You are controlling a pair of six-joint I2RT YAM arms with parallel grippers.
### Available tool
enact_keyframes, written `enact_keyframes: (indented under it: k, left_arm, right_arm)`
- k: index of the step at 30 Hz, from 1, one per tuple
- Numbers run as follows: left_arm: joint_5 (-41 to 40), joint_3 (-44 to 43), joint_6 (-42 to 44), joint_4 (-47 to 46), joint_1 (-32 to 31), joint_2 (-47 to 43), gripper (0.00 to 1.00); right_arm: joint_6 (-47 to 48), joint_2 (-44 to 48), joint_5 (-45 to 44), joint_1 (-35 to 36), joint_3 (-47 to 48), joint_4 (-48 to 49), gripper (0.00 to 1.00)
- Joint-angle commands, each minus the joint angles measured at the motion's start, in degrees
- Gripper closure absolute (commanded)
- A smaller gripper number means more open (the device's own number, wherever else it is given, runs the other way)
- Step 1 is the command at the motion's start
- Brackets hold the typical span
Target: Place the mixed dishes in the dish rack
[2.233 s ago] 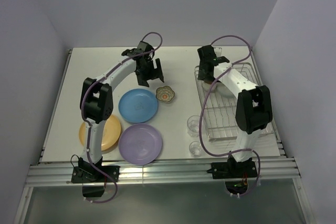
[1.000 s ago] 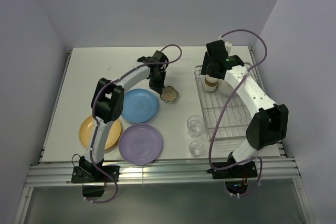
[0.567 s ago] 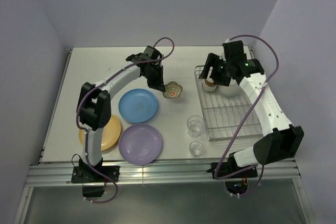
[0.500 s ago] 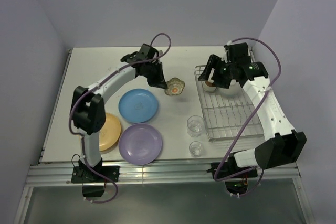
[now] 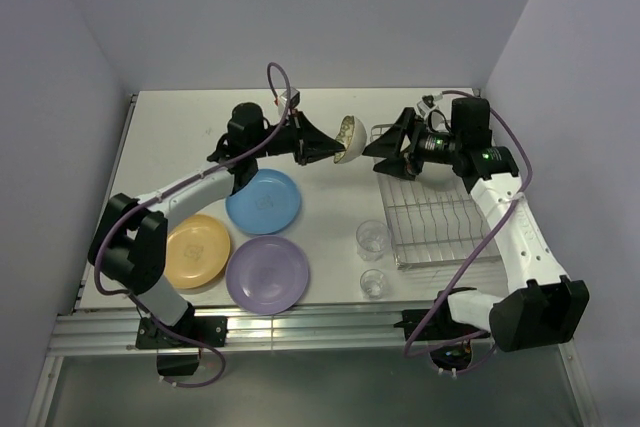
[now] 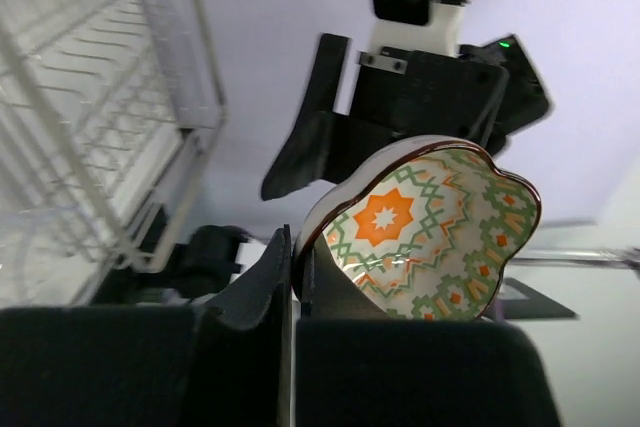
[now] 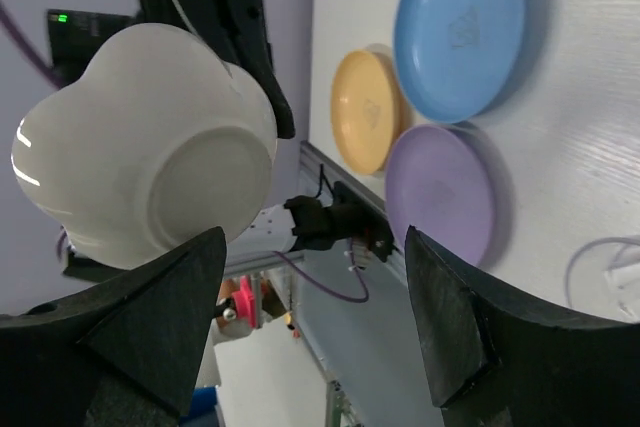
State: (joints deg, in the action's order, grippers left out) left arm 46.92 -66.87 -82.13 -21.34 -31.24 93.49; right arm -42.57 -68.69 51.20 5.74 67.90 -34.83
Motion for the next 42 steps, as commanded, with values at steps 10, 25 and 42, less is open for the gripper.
enact_keyframes:
  k: [10,25,42]
  left_arm:
    - [-0.9,4.9,-25.7,-37.4,-2.0,2.5,1.0]
    - [-5.3,-8.1,-5.4,2.6,-4.6,1.9,1.0]
    - [-7.5,-12.5,3.8,14.5,-5.3,1.4,1.0]
  right_arm:
    - [-9.0,4.4,7.1,0.0,4.2,9.4,0.22]
    - [-1.0,4.8,-2.8,2.7,14.8,-2.3,0.24]
    - [10.4,0.8,-20.4,5.2,21.0,-16.0,0.31]
